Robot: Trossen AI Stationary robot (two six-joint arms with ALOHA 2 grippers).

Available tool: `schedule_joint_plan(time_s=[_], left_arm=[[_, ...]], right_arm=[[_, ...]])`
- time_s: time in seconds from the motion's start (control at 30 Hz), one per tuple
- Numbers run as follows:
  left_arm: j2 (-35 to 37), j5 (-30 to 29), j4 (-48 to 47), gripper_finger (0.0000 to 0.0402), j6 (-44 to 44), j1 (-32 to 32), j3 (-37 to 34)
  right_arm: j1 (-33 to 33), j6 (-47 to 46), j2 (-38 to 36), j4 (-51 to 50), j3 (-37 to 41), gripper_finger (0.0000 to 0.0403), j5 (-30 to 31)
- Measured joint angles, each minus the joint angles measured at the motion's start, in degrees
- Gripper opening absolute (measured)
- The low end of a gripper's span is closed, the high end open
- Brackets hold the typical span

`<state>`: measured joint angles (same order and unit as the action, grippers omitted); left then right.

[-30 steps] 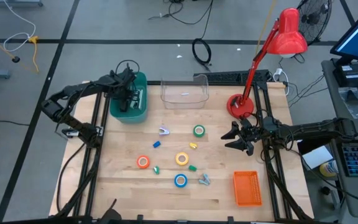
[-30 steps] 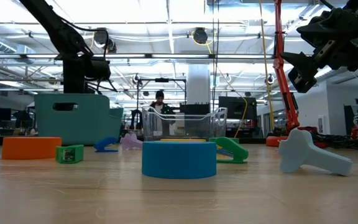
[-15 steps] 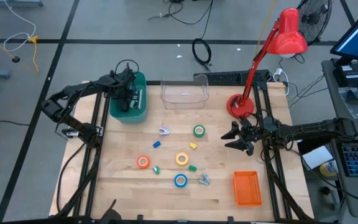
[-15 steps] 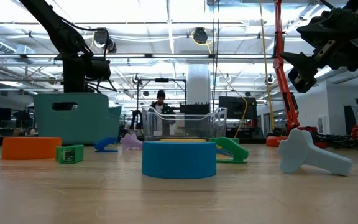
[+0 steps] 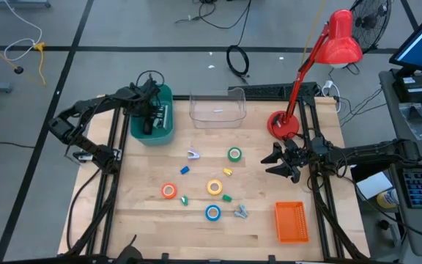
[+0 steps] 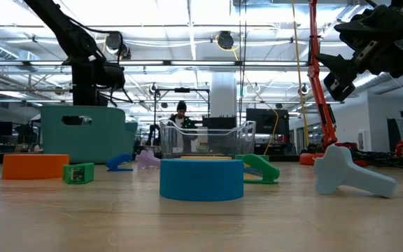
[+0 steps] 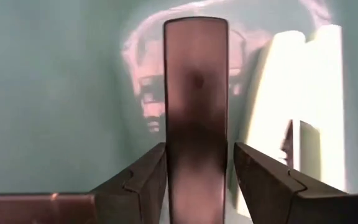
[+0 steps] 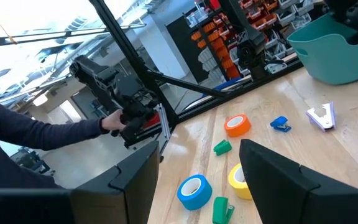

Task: Pick and place Stapler, Stapler remover, tape
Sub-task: Put the large black stapler into the green bin, then put the left small green stapler into the green bin

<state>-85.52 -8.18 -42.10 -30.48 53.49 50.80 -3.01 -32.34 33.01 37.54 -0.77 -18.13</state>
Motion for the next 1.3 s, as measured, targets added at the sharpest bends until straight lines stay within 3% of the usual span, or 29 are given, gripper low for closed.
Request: schedule_joint_plan(time_s=[0.37, 0.6, 0.77, 1.0, 1.3], left_arm=[[-0.01, -0.9, -15.44, 0.0188, 1.27, -0.58, 15.95], [0.6, 0.08, -20.84, 0.0188, 2.73, -10.15, 22.65], [2.89, 0.94, -20.69, 0.0188, 4.44, -21.05, 21.71], [6.73, 0.95, -17.28, 0.0188, -1.47, -35.84, 18.64], [10.81, 0.89, 4.18, 0.0188, -10.64, -51.21, 9.45]], right_arm=[[-0.02, 0.0, 0.0, 0.0, 0.02, 0.0217, -0.04], [-0.02, 0.0, 0.01, 0.0, 0.02, 0.0217, -0.03], [-0.01, -0.01, 0.0, 0.0, 0.02, 0.0217, -0.02], [0.0, -6.28, -0.01, 0.0, 0.01, 0.0217, -0.01], [-0.01, -10.97, -0.01, 0.94, 0.01, 0.0217, 0.02]])
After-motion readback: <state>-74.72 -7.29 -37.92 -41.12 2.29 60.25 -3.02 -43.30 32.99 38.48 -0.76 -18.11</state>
